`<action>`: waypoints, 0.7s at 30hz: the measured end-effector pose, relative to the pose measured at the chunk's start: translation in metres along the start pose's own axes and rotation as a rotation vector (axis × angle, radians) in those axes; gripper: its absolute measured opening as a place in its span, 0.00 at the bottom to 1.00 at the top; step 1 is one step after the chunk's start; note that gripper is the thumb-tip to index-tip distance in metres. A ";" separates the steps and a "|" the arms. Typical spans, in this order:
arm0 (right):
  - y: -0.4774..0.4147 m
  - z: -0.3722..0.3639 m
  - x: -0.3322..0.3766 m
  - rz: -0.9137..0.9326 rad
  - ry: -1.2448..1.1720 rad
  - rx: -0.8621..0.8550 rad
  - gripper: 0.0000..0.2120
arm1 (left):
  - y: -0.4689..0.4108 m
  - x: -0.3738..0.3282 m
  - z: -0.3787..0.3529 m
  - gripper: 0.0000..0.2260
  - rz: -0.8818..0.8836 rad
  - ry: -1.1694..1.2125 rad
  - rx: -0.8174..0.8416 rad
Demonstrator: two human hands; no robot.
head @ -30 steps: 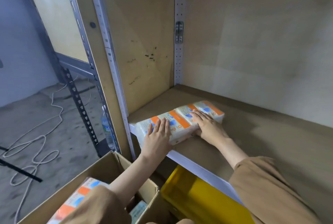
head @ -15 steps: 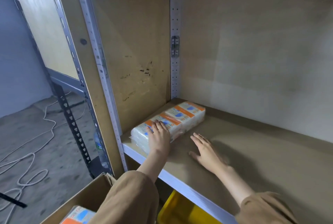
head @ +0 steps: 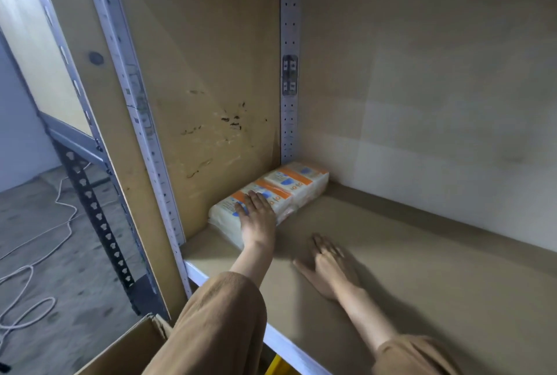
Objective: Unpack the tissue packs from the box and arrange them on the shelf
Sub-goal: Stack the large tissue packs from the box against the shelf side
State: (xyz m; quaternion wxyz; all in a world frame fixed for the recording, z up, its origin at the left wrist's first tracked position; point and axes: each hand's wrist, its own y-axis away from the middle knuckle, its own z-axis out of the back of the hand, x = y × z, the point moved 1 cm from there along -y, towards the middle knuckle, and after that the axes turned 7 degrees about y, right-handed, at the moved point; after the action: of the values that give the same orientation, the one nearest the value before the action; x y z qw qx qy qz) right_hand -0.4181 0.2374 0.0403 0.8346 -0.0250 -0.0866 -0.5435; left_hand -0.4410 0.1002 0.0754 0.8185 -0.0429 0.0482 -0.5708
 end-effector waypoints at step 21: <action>-0.003 -0.012 -0.005 -0.001 -0.041 -0.045 0.51 | -0.043 0.005 -0.005 0.28 0.046 0.002 0.056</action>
State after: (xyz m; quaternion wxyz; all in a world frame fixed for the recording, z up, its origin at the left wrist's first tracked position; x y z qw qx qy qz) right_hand -0.4212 0.2393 0.0274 0.8317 -0.0550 -0.0912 -0.5450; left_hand -0.4798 0.0811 0.0761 0.8322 -0.0183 0.0338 -0.5532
